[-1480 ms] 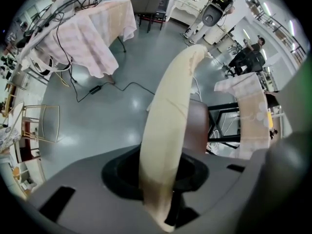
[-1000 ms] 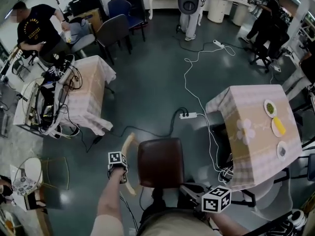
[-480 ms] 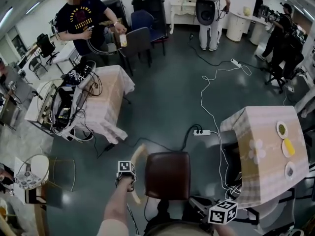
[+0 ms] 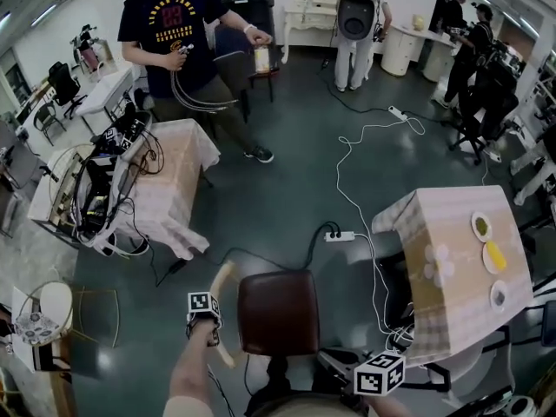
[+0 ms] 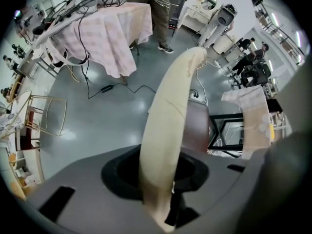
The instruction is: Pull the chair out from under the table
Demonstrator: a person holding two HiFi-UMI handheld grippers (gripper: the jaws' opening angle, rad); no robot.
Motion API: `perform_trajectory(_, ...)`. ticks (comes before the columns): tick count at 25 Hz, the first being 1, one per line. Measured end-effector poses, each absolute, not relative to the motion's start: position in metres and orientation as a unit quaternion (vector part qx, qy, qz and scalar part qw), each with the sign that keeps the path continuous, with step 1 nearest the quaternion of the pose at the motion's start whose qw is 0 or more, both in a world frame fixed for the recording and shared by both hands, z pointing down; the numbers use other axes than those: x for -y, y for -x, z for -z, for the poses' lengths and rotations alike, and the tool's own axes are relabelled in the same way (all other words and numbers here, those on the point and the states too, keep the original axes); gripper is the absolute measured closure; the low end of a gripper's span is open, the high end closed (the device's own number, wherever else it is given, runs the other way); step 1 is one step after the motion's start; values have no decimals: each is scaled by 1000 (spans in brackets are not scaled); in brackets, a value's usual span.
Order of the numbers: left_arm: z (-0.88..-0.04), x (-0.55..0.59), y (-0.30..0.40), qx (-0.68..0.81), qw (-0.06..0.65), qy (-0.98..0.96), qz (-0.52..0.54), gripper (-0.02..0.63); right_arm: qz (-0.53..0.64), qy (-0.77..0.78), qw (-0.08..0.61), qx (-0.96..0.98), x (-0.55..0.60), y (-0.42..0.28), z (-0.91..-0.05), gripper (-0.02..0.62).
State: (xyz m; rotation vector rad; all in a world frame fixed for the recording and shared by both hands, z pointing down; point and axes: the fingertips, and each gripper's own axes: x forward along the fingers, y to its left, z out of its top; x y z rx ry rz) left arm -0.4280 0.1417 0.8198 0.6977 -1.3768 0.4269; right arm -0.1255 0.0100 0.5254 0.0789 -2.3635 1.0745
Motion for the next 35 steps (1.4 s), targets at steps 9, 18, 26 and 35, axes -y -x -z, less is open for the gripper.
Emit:
perform_trajectory(9, -818, -153, 434, 618, 697, -311, -187, 476, -390, -46, 263, 881, -18, 125, -522, 584)
perform_trajectory(18, -815, -164, 446, 617, 697, -314, -190, 475, -392, -59, 260, 881, -31, 126, -521, 584)
perform_trajectory(26, -813, -168, 448, 616, 692, -322, -194, 474, -391, -65, 257, 881, -46, 123, -518, 584)
perform_trajectory(35, -815, -182, 454, 619, 689, -318, -204, 473, -404, -83, 250, 876, -59, 120, -525, 584)
